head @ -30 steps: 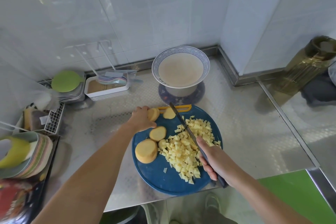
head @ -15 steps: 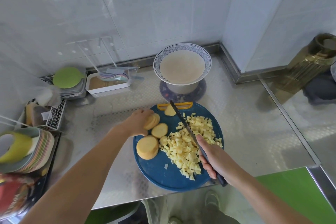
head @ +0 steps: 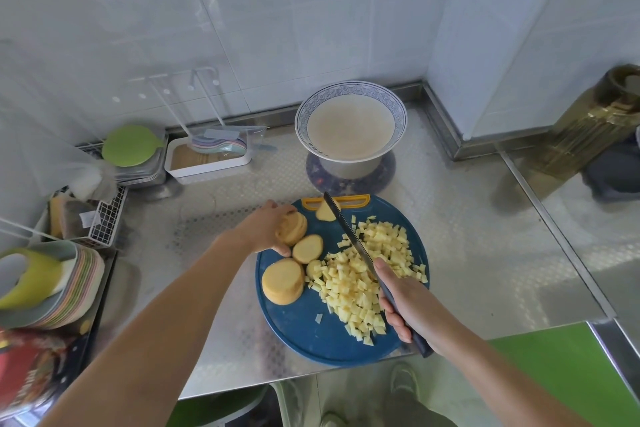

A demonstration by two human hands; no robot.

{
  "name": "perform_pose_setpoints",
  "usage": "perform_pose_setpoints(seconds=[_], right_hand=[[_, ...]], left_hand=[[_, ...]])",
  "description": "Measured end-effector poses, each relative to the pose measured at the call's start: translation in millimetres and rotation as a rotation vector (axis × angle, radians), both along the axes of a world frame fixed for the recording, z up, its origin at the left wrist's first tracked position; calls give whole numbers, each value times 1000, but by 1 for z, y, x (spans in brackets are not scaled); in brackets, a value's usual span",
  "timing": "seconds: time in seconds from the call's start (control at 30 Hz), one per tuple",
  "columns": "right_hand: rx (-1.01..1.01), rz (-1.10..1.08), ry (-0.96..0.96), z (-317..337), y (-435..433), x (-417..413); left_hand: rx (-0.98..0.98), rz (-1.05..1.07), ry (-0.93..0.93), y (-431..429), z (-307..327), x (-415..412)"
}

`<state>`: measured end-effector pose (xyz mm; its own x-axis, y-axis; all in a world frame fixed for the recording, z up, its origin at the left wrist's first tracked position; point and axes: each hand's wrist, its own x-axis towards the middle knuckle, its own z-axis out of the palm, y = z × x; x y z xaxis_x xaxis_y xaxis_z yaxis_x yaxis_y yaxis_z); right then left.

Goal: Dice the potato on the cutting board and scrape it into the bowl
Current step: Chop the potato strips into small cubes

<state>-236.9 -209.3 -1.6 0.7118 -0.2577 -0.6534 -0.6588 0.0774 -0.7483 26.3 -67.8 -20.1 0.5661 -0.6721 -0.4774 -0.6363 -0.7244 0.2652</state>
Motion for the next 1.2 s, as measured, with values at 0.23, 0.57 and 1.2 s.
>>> perform_pose_setpoints(seconds=[0.23,0.57,1.2], right_hand=[[4,-3,-14,2,0,4],[-16,0,-12,-1,1,5],[-57,10,-11,3,-5,4]], left_hand=[[-94,103,28,6,1,3],[-101,32,-6,2,7,1],[123,-452,-227,-24,15,-21]])
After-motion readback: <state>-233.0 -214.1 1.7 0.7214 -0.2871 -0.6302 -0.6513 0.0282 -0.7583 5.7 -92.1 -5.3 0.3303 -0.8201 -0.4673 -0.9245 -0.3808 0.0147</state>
